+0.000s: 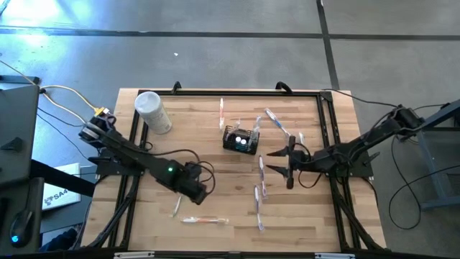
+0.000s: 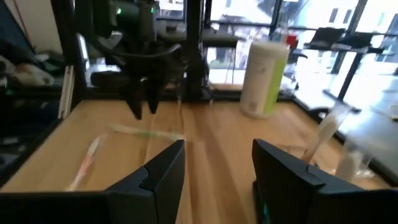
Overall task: Pick & Place toothbrushing station
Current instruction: Put the left green toothbrush into the mesh organizer
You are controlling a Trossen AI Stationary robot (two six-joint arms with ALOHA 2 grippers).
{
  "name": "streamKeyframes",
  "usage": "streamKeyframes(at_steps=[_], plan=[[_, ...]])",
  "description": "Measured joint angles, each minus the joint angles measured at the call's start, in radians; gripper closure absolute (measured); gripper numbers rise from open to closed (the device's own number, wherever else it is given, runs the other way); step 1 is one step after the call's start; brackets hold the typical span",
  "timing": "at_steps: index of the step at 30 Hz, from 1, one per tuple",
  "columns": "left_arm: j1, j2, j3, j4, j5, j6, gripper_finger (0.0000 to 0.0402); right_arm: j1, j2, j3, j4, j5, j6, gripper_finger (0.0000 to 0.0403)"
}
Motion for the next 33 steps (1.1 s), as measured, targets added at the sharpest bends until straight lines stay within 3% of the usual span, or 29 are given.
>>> streamKeyframes(at_steps=[10,15,22,33], plan=[[0.018,0.073,0.0,-0.171,0.167,-0.076,0.0216,0.0,0.012,0.0,-0.054,-0.025,0.03,0.0222],[0.05,0.067,0.0,-0.195,0.183,-0.033,0.0216,0.0,0.012,0.0,-0.054,-0.069,0.031,0.0222],[0.121,0.064,-0.017,-0.146,0.226,0.068,0.0216,0.008,0.012,0.0,-0.025,-0.07,0.054,0.0222],[0.192,0.064,-0.176,-0.011,0.34,0.137,0.0216,0.051,0.012,0.0,-0.024,-0.07,0.04,0.0222]])
